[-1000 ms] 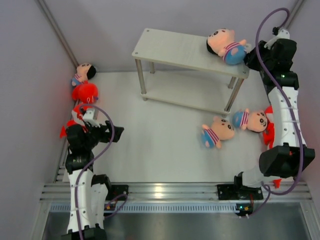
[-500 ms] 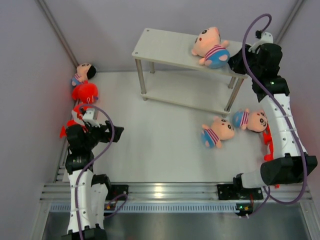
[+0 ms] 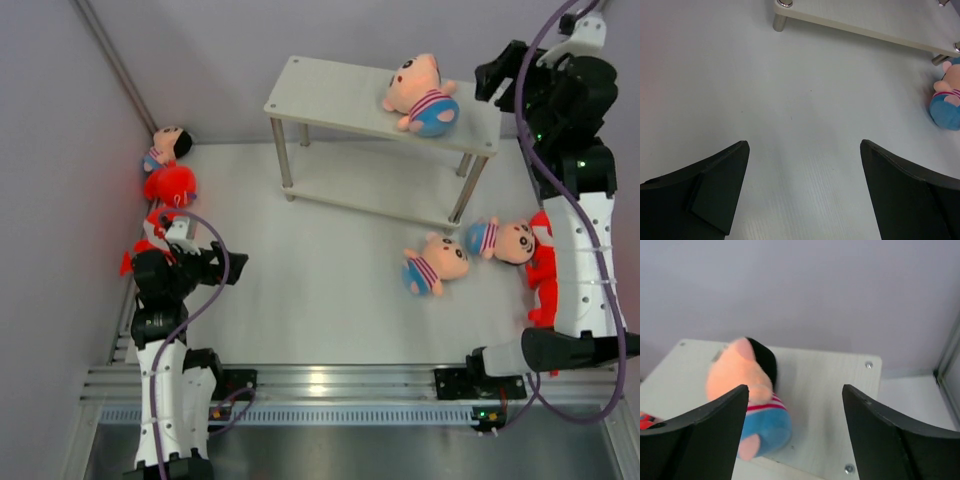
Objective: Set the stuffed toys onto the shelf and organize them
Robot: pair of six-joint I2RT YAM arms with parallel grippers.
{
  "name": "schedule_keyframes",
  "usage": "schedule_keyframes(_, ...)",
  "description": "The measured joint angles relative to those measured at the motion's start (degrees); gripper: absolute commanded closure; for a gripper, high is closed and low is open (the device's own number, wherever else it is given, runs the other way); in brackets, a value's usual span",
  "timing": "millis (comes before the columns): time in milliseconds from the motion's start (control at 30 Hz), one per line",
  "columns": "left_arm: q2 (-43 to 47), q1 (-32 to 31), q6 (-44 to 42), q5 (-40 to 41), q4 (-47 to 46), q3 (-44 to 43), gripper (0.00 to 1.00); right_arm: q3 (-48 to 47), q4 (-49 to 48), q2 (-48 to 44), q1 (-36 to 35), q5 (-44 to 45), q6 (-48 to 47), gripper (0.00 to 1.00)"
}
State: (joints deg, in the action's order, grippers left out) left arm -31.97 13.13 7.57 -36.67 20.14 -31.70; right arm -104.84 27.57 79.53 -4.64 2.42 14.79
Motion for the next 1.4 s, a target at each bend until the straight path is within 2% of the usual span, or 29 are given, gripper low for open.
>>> schedule_keyframes(167, 0.0, -0.04, -0.02, 0.0, 0.0, 0.0, 0.01, -19.82, 0.96, 6.08, -0.04, -10.45, -1.79, 0.18)
schedule_keyframes(233, 0.2, -0.04, -0.02, 0.02, 0.0, 0.0, 0.02, -23.67, 1.05, 9.11, 0.0, -13.25, -1.84, 0.18)
schedule_keyframes(367, 0.35, -0.09, -0.02, 0.02, 0.0, 0.0, 0.02, -23.06, 2.32, 13.73, 0.0, -20.06, -0.96, 0.18)
schedule_keyframes(533, 0.37, -0.11, -0.02, 0.02, 0.0, 0.0, 0.02, -12.22, 4.2, 15.85, 0.0, -22.64, 0.85, 0.2)
schedule_keyframes(667, 0.37, -0.11, -0.02, 0.02, 0.0, 0.0, 0.01, -9.42, 3.34, 15.74, 0.0, -23.82, 2.56, 0.37)
schedule_keyframes(700, 0.37, -0.11, -0.02, 0.02, 0.0, 0.0, 0.01, -9.42, 2.89, 15.39, 0.0, -24.02, 2.84, 0.47)
schedule_keyframes(767, 0.37, -0.11, -0.02, 0.02, 0.0, 0.0, 0.01, -9.01, 1.77, 14.67, 0.0, -24.2, 3.32, 0.57)
schedule_keyframes(800, 0.37, -0.11, -0.02, 0.02, 0.0, 0.0, 0.01, -8.59, 1.2, 14.25, 0.0, -24.3, 3.5, 0.68)
schedule_keyframes(833, 0.37, -0.11, -0.02, 0.02, 0.0, 0.0, 0.01, -7.98, 0.59, 13.88, 0.0, -24.37, 3.65, 0.75)
schedule_keyframes(867, 0.37, -0.11, -0.02, 0.02, 0.0, 0.0, 0.01, -7.06, -0.13, 13.38, 0.0, -24.59, 4.46, 0.89)
schedule_keyframes(933, 0.37, -0.11, -0.02, 0.02, 0.0, 0.0, 0.01, -5.18, -1.38, 12.48, -0.02, -24.48, 5.49, 1.0)
schedule_keyframes(1067, 0.37, -0.11, -0.02, 0.02, 0.0, 0.0, 0.01, 0.74, -5.62, 9.29, 0.2, -21.42, 9.22, 1.0)
schedule_keyframes(1267, 0.37, -0.17, -0.02, 0.0, 0.0, 0.0, 0.01, 17.81, -15.21, -2.29, 3.48, -12.81, 23.58, 1.0)
schedule_keyframes(1400, 0.37, -0.22, -0.02, 0.0, 0.0, 0.0, 0.01, 20.22, -17.7, -3.78, 4.07, -9.79, 30.36, 1.0)
